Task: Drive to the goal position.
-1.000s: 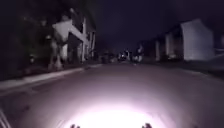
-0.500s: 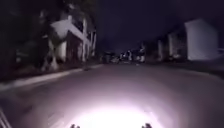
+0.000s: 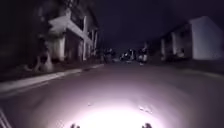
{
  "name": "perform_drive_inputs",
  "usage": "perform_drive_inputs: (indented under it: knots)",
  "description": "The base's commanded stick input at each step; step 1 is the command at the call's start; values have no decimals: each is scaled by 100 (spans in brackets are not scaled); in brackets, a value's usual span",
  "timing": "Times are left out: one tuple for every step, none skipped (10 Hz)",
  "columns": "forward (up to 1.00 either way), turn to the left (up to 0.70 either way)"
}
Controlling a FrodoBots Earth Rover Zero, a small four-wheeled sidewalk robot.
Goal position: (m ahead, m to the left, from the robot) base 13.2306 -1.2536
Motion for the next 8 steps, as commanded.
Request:
perform_drive_inputs:
  knots:
    - [100, 0]
    - [100, 0]
    - [100, 0]
    - [100, 0]
    - [100, 0]
    - [100, 0]
    - [100, 0]
    - [100, 0]
